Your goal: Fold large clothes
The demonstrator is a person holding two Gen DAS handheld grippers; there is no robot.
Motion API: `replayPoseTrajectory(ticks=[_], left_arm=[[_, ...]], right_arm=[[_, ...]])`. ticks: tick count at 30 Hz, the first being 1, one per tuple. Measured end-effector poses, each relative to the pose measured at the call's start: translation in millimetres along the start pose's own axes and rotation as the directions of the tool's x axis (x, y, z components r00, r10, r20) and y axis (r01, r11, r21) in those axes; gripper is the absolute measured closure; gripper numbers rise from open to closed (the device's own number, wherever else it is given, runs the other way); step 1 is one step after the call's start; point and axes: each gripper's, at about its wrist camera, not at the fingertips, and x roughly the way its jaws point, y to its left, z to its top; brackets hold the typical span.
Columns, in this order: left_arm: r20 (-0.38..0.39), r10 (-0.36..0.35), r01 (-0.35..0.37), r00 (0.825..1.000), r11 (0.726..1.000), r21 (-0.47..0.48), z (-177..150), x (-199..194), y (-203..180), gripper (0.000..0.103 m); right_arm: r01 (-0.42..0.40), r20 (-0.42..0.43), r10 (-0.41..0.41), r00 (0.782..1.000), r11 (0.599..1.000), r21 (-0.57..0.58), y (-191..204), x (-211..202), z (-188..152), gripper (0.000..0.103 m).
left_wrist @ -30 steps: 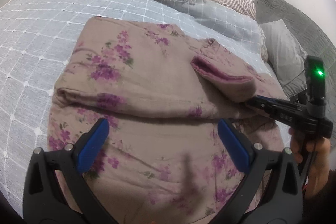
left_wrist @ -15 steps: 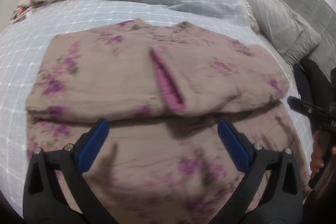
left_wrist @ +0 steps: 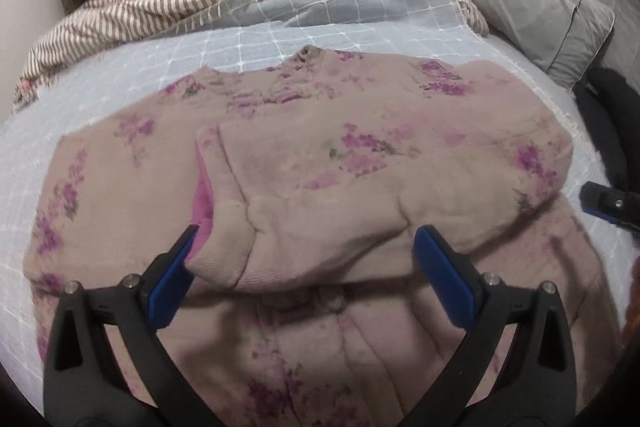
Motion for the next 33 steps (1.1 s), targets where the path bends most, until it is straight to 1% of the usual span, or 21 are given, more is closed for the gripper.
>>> replayPoseTrajectory(ticks=[2, 7, 9, 11, 12, 13, 14, 15, 16, 17, 18, 19, 21, 23, 25, 26, 28, 29, 30, 31, 33], left_arm=[[-0.025, 0.023, -0.023, 0.999, 1.0, -0.013, 5, 2, 4, 0.0], [0.032, -0.007, 0.014, 0.999, 0.973, -0.232, -4, -25, 60, 0.0], [0.047, -0.015, 0.027, 0.999, 0.959, -0.281, -9, -30, 77, 0.0], [0.019, -0.039, 0.043, 0.999, 0.951, -0.306, -11, -23, 88, 0.0], [-0.009, -0.079, 0.072, 0.997, 0.945, -0.32, -12, -14, 92, 0.003], [-0.027, -0.135, 0.118, 0.99, 0.932, -0.342, -12, -5, 95, 0.008], [-0.038, -0.198, 0.171, 0.979, 0.914, -0.368, -12, 4, 96, 0.019], [-0.04, -0.244, 0.211, 0.969, 0.898, -0.386, -12, 10, 97, 0.026], [-0.039, -0.275, 0.238, 0.961, 0.887, -0.396, -11, 16, 95, 0.027], [-0.039, -0.29, 0.252, 0.956, 0.882, -0.398, -9, 23, 91, 0.034], [-0.039, -0.294, 0.255, 0.955, 0.882, -0.396, -5, 30, 87, 0.058], [-0.038, -0.304, 0.265, 0.952, 0.88, -0.395, -3, 33, 83, 0.07], [0.012, -0.262, 0.246, 0.965, 0.886, -0.393, 7, 23, 80, 0.08], [0.121, -0.242, 0.27, 0.963, 0.882, -0.387, 15, -1, 83, 0.082], [0.201, -0.163, 0.231, 0.966, 0.896, -0.379, 21, -26, 89, 0.082], [0.194, -0.102, 0.169, 0.976, 0.915, -0.368, 24, -29, 92, 0.082], [0.1, 0.023, 0.013, 0.995, 0.94, -0.341, 27, -18, 96, 0.08], [0.06, 0.048, -0.025, 0.997, 0.944, -0.329, 27, -11, 97, 0.075], [-0.017, 0.072, -0.074, 0.997, 0.945, -0.318, 24, 1, 99, 0.073], [-0.037, 0.081, -0.089, 0.996, 0.941, -0.328, 21, 3, 102, 0.073], [0.035, 0.064, -0.047, 0.997, 0.933, -0.357, 13, -9, 106, 0.068]], right_arm=[[0.01, -0.005, -0.01, 1.0, 1.0, -0.026, 6, 2, -2, 0.024], [0.081, -0.001, -0.081, 0.997, 0.991, -0.108, 19, 4, -7, 0.024], [0.079, -0.001, -0.08, 0.997, 0.991, -0.111, 21, 5, -8, 0.024], [0.064, -0.004, -0.065, 0.998, 0.993, -0.102, 23, 3, -8, 0.024], [0.061, 0.001, -0.062, 0.998, 0.993, -0.099, 25, 2, -9, 0.024], [0.063, 0.006, -0.062, 0.998, 0.993, -0.097, 26, 0, -10, 0.024], [0.07, 0.02, -0.069, 0.997, 0.993, -0.096, 27, -3, -10, 0.024], [0.076, 0.03, -0.074, 0.997, 0.993, -0.094, 26, -5, -9, 0.024], [0.081, 0.037, -0.078, 0.996, 0.993, -0.09, 25, -6, -8, 0.024], [0.089, 0.051, -0.085, 0.995, 0.993, -0.077, 21, -9, -7, 0.024], [0.092, 0.059, -0.089, 0.994, 0.993, -0.068, 19, -11, -5, 0.024], [0.099, 0.07, -0.095, 0.993, 0.994, -0.051, 14, -13, -3, 0.024], [0.157, 0.107, -0.157, 0.982, 0.988, 0.009, -2, -18, 1, 0.024], [0.205, 0.135, -0.21, 0.968, 0.977, 0.053, -17, -22, 5, 0.024], [0.224, 0.147, -0.238, 0.96, 0.969, 0.101, -32, -25, 8, 0.024], [0.22, 0.151, -0.241, 0.959, 0.966, 0.139, -43, -27, 10, 0.024], [0.207, 0.153, -0.236, 0.96, 0.961, 0.186, -56, -28, 13, 0.024], [0.192, 0.154, -0.227, 0.962, 0.958, 0.212, -63, -27, 14, 0.024], [0.185, 0.155, -0.222, 0.963, 0.958, 0.221, -66, -27, 15, 0.024], [0.177, 0.154, -0.215, 0.964, 0.958, 0.227, -69, -25, 16, 0.024], [0.182, 0.152, -0.217, 0.964, 0.959, 0.216, -70, -21, 17, 0.025]])
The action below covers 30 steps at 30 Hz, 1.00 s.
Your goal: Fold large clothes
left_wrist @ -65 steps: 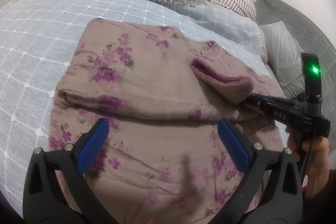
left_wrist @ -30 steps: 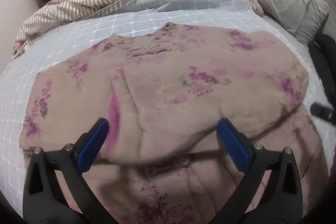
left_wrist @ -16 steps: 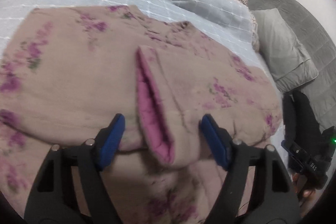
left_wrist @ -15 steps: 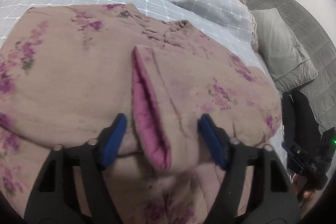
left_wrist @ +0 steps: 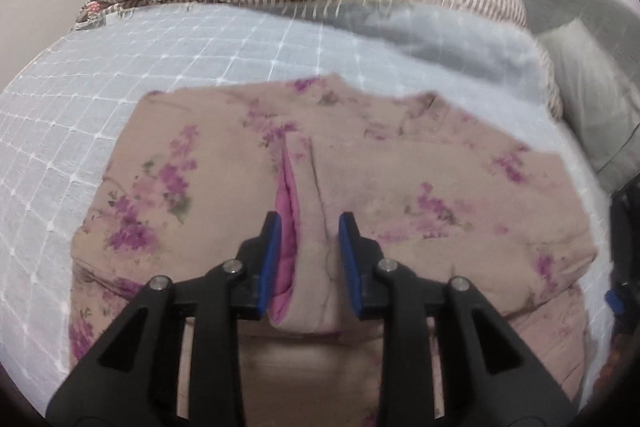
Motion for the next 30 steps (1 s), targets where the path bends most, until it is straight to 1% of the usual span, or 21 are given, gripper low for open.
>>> replayPoseTrajectory(ticks=[1, 2, 3, 4, 8, 10, 11, 12, 13, 15, 16, 17, 18, 20, 21, 23, 24, 25, 27, 28, 30], left_arm=[[0.049, -0.024, 0.024, 0.999, 1.0, -0.015, -2, -9, 3, 0.064], [0.084, -0.037, 0.039, 0.996, 0.999, -0.018, -4, -14, 3, 0.056], [0.108, -0.054, 0.056, 0.993, 0.998, -0.013, -5, -18, 4, 0.054], [0.112, -0.066, 0.067, 0.992, 0.998, -0.004, -5, -18, 3, 0.053], [0.032, -0.079, 0.078, 0.996, 0.996, 0.05, -8, 0, -1, 0.052], [-0.044, -0.022, 0.027, 0.999, 0.994, 0.103, -15, 21, -7, 0.052], [-0.08, 0.016, -0.006, 0.997, 0.992, 0.128, -19, 34, -9, 0.051], [-0.102, 0.035, -0.021, 0.994, 0.991, 0.135, -24, 44, -8, 0.051], [-0.093, 0.029, -0.017, 0.995, 0.992, 0.128, -25, 43, -7, 0.051], [-0.092, 0.037, -0.025, 0.995, 0.992, 0.127, -23, 29, -8, 0.05], [-0.093, 0.044, -0.031, 0.995, 0.99, 0.135, -23, 19, -9, 0.048], [-0.092, 0.044, -0.031, 0.995, 0.989, 0.144, -22, 13, -9, 0.04], [-0.086, 0.038, -0.024, 0.996, 0.987, 0.16, -22, -2, -8, 0.028], [-0.074, 0.032, -0.018, 0.997, 0.984, 0.179, -24, -21, -2, 0.016], [-0.066, 0.031, -0.018, 0.997, 0.981, 0.194, -26, -37, 5, 0.013], [-0.075, 0.03, -0.014, 0.997, 0.978, 0.206, -28, -53, 14, 0.009], [-0.083, 0.03, -0.012, 0.996, 0.979, 0.203, -30, -67, 24, 0.008], [-0.089, 0.029, -0.011, 0.996, 0.98, 0.199, -30, -72, 30, 0.008], [-0.127, 0.035, -0.012, 0.991, 0.984, 0.179, -35, -90, 48, 0.004], [-0.147, 0.037, -0.012, 0.988, 0.986, 0.168, -37, -96, 55, 0.004], [-0.176, 0.015, 0.008, 0.984, 0.992, 0.13, -46, -111, 72, 0.003]], right_arm=[[0.001, 0.0, -0.001, 1.0, 1.0, -0.008, 2, 1, 1, 0.025], [-0.002, 0.003, 0.002, 1.0, 1.0, -0.021, 5, 3, 1, 0.025], [-0.006, 0.006, 0.007, 1.0, 0.999, -0.033, 8, 4, 1, 0.025], [-0.017, 0.01, 0.018, 1.0, 0.998, -0.054, 13, 6, 1, 0.025], [-0.038, 0.017, 0.04, 0.999, 0.993, -0.11, 27, 12, -2, 0.025], [-0.045, -0.002, 0.045, 0.999, 0.99, -0.133, 34, 21, -7, 0.025], [-0.039, -0.014, 0.037, 0.999, 0.989, -0.142, 36, 26, -9, 0.025], [-0.029, -0.023, 0.026, 0.999, 0.988, -0.149, 36, 30, -10, 0.025], [-0.006, -0.035, 0.001, 0.999, 0.987, -0.161, 37, 35, -13, 0.025], [0.072, -0.055, -0.085, 0.995, 0.978, -0.198, 35, 39, -16, 0.025], [0.086, -0.053, -0.099, 0.994, 0.975, -0.203, 34, 37, -16, 0.025], [0.086, -0.043, -0.097, 0.994, 0.976, -0.201, 31, 29, -14, 0.025], [0.074, -0.04, -0.084, 0.996, 0.978, -0.196, 29, 22, -12, 0.025], [0.049, -0.045, -0.058, 0.997, 0.981, -0.189, 26, 8, -10, 0.024], [0.036, -0.044, -0.045, 0.998, 0.98, -0.195, 26, -3, -11, 0.024], [0.029, -0.036, -0.038, 0.999, 0.976, -0.216, 28, -22, -15, 0.024], [0.026, -0.035, -0.035, 0.999, 0.975, -0.222, 28, -31, -19, 0.024], [0.02, -0.039, -0.029, 0.999, 0.975, -0.221, 28, -37, -22, 0.024], [-0.016, -0.062, 0.002, 0.998, 0.977, -0.214, 28, -51, -31, 0.024], [-0.033, -0.08, 0.015, 0.997, 0.975, -0.22, 27, -58, -38, 0.024], [-0.036, -0.095, 0.013, 0.995, 0.969, -0.244, 28, -68, -49, 0.023]])
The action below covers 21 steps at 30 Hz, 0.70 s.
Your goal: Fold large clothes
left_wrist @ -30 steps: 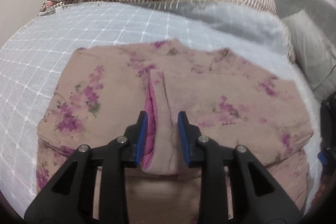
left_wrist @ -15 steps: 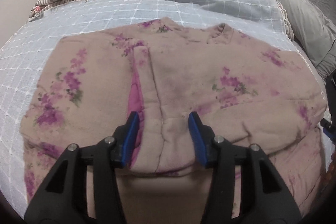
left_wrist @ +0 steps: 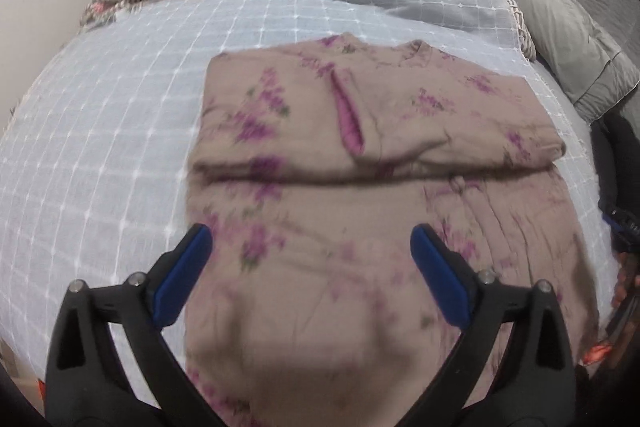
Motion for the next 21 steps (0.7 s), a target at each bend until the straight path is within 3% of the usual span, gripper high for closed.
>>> replayPoseTrajectory(ticks=[7, 16, 21], left_arm=[[-0.069, -0.083, 0.079, 0.994, 0.995, -0.06, -53, -31, 33, 0.0], [-0.141, -0.075, 0.065, 0.987, 0.995, -0.074, -105, -35, 59, 0.0], [-0.208, -0.097, 0.075, 0.973, 0.991, -0.109, -127, -20, 75, 0.001]], right_arm=[[-0.023, -0.043, 0.02, 0.999, 0.998, -0.063, 2, -25, -44, 0.023], [-0.042, -0.103, 0.041, 0.994, 0.999, -0.007, -30, -43, -94, 0.019], [-0.02, -0.128, 0.025, 0.991, 0.999, 0.038, -56, -45, -109, 0.019]])
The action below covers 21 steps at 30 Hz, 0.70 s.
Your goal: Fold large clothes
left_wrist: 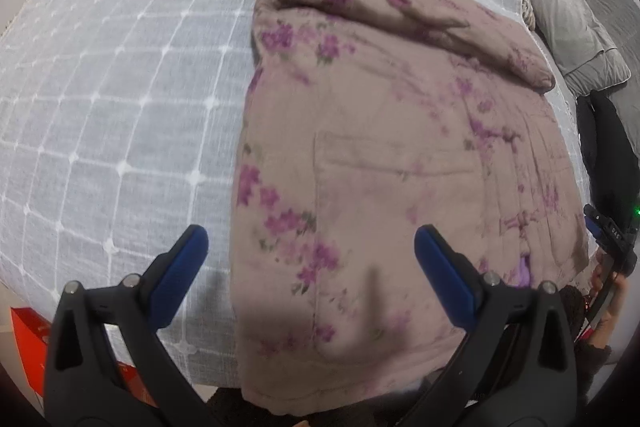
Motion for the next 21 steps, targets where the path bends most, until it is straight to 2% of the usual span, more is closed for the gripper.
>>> replayPoseTrajectory(ticks=[3, 9, 14, 18, 21], left_arm=[[-0.035, -0.023, 0.023, 0.999, 1.0, -0.018, -6, 8, 7, 0.0], [-0.109, -0.102, 0.096, 0.989, 0.994, -0.059, -19, 28, 16, 0.001], [-0.146, -0.143, 0.133, 0.979, 0.988, -0.077, -24, 39, 18, 0.001], [-0.189, -0.199, 0.182, 0.962, 0.978, -0.106, -30, 53, 19, 0.001], [-0.185, -0.184, 0.171, 0.965, 0.982, -0.081, -31, 54, 15, 0.001]], right_arm=[[-0.024, -0.013, 0.024, 1.0, 0.999, 0.042, -17, 1, -6, 0.019], [-0.138, -0.026, 0.144, 0.989, 0.975, 0.176, -48, 4, -12, 0.019], [-0.189, -0.044, 0.204, 0.978, 0.955, 0.229, -55, 11, -15, 0.019], [-0.222, -0.05, 0.242, 0.969, 0.941, 0.255, -57, 16, -16, 0.019], [-0.249, -0.059, 0.272, 0.961, 0.935, 0.253, -55, 18, -17, 0.019]])
